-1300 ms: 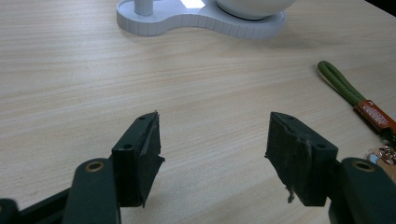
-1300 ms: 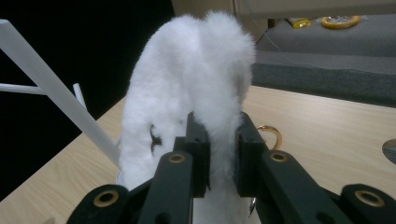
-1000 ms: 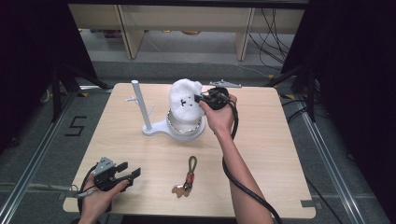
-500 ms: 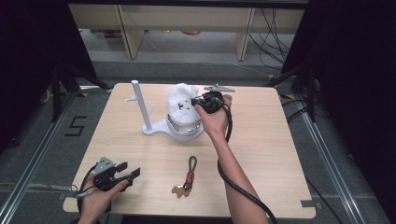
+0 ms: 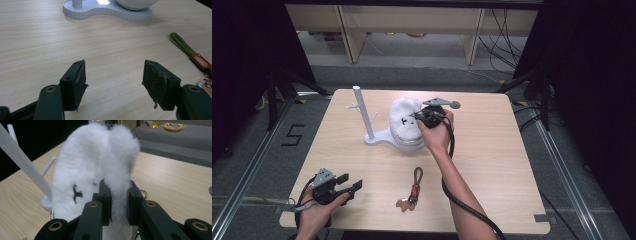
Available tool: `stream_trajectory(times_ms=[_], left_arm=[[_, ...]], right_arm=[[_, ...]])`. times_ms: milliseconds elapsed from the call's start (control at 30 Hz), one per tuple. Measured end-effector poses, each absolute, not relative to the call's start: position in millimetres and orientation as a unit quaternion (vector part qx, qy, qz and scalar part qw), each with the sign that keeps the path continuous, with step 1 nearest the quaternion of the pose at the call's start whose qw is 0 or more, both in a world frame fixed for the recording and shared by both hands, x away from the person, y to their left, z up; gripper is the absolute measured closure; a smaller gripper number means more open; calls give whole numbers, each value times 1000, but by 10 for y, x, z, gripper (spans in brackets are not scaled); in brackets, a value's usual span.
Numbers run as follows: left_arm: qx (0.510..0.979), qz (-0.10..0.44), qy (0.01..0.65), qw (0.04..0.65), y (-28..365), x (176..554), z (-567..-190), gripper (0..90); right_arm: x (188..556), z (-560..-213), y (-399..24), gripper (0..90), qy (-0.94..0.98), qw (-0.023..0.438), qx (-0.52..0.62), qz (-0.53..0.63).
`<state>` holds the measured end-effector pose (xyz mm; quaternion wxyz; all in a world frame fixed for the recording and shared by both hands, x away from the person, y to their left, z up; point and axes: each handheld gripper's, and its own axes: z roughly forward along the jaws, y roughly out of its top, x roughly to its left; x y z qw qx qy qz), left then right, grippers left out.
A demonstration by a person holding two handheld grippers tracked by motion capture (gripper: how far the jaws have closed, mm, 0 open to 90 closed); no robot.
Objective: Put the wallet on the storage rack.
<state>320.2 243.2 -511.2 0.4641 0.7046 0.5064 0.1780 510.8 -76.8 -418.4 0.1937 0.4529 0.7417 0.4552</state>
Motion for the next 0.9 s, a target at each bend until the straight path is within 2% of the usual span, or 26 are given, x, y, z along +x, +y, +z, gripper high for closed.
stream_trajectory(times_ms=[100,167,467,533,567,600,700,900], left_arm=[[705,177,505,465,2423,3202,-5114,348],[705,177,506,465,2422,3201,-5114,348],[704,176,504,470,2423,3202,-5119,348],[704,177,503,469,2427,3202,-5117,348],[705,178,502,468,2432,3203,-5114,348],[704,178,503,469,2433,3204,-5115,348],[703,177,504,469,2432,3205,-5114,348],[704,176,503,469,2413,3204,-5111,348]], right_arm=[[5120,-4261,-781,779,754,205,445,437],[5106,-4265,-771,778,751,194,457,435],[5126,-4296,-789,759,759,202,448,428],[5121,-4296,-782,726,756,202,453,428],[5116,-4293,-781,666,753,201,458,428],[5116,-4293,-781,666,753,201,458,428],[5104,-4279,-808,577,749,202,463,429],[5065,-4234,-842,520,740,194,473,437]])
